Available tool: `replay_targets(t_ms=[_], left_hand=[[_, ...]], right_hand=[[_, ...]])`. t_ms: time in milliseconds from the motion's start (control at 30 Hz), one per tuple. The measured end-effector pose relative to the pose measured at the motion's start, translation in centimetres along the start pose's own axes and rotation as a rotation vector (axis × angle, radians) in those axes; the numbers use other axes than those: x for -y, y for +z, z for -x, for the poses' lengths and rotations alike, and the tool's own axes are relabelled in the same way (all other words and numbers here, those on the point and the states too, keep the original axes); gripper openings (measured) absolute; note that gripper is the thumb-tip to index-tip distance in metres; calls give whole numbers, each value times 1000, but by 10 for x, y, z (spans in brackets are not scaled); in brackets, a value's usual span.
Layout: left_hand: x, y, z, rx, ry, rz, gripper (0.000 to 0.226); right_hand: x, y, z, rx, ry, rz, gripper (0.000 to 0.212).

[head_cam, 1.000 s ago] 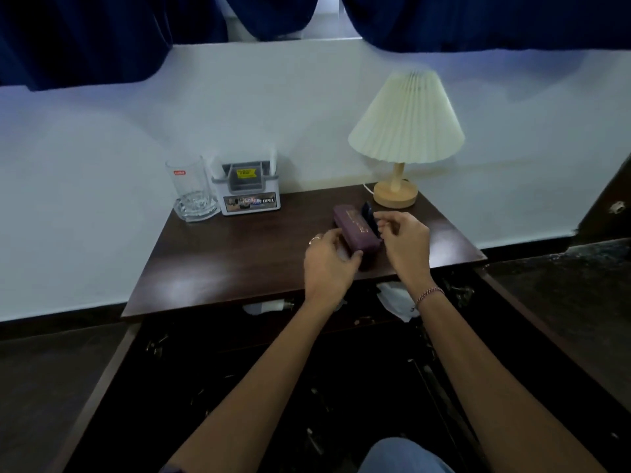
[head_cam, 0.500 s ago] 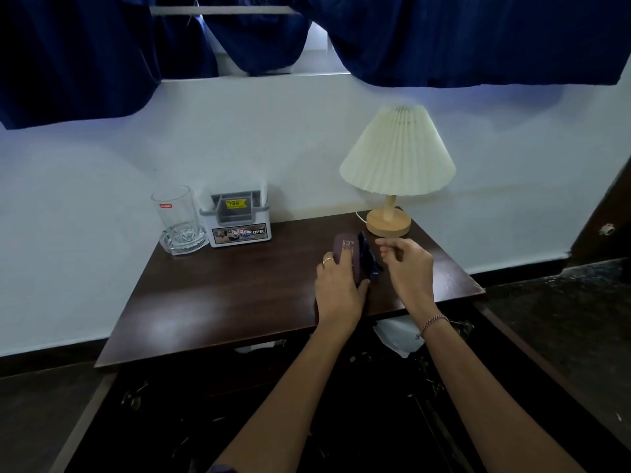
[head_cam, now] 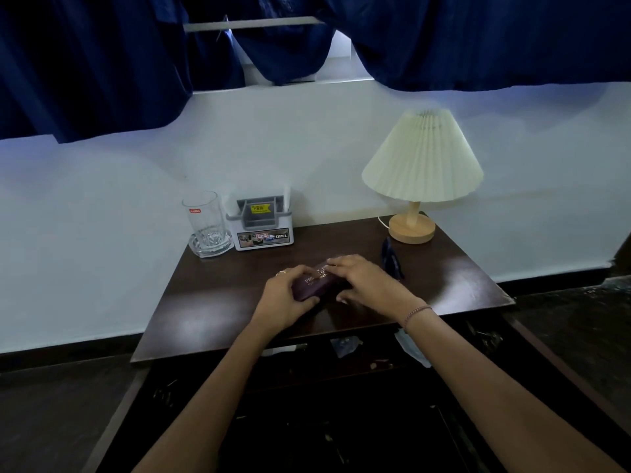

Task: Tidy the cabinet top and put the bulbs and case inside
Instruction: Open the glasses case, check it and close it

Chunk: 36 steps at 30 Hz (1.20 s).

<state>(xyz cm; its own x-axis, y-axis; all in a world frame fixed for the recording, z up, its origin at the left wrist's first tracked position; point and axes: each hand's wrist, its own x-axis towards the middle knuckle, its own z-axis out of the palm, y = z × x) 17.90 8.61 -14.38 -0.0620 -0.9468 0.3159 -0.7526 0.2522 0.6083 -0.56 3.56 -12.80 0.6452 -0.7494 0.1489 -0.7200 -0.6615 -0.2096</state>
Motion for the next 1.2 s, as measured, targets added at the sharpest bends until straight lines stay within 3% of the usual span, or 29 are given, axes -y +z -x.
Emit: replay_targets(t_ms=[267, 433, 733, 1033, 1200], left_hand=[[16, 8, 12, -133, -78, 85, 47], [23, 9, 10, -166, -58, 104, 47], [32, 0, 6, -157, -173, 334, 49], [34, 1, 7, -177, -168, 375, 53], [28, -4, 10, -146, -186, 440, 69]], right_hand=[[9, -1, -17, -1, -194, 404, 55], [10, -5, -22, 0, -275, 508, 55], [35, 1, -31, 16, -302, 668, 47], [34, -14, -39, 96, -256, 572, 42], [17, -21, -42, 79, -201, 325, 45]])
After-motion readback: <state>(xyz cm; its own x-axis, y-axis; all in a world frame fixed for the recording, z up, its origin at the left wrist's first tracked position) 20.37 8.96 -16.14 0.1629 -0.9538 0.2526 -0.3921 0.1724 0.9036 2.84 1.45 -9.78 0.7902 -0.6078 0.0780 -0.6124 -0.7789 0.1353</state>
